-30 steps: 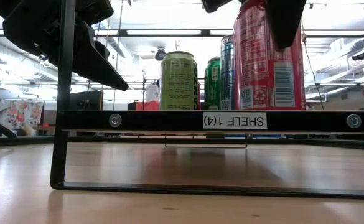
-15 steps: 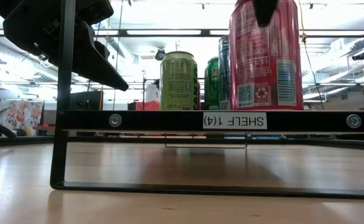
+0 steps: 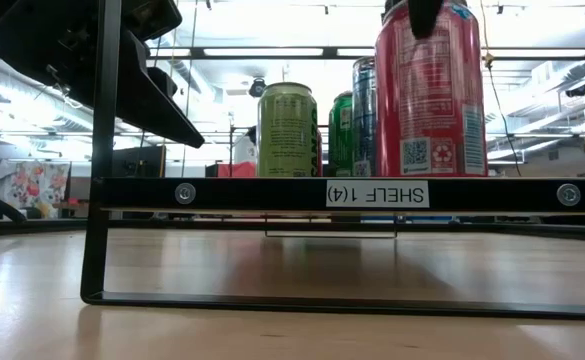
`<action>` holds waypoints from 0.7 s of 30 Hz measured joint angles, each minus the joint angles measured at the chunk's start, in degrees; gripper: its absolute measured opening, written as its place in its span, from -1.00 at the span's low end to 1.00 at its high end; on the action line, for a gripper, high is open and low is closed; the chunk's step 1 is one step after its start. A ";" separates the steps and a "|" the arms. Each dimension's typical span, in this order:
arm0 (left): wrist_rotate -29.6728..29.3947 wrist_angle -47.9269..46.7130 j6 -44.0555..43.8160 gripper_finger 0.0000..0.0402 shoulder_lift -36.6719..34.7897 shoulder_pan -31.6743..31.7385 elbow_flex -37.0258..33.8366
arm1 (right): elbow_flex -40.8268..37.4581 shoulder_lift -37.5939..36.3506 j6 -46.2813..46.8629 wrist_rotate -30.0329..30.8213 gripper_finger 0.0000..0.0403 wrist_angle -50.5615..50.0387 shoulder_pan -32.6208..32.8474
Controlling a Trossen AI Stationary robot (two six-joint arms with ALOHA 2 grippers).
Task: Place canned beverage on shelf
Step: Put the red soda can on the shelf
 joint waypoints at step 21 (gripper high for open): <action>0.05 -0.02 -0.44 0.08 0.00 0.00 -0.02 | 0.22 -5.01 0.10 11.19 0.76 3.64 0.20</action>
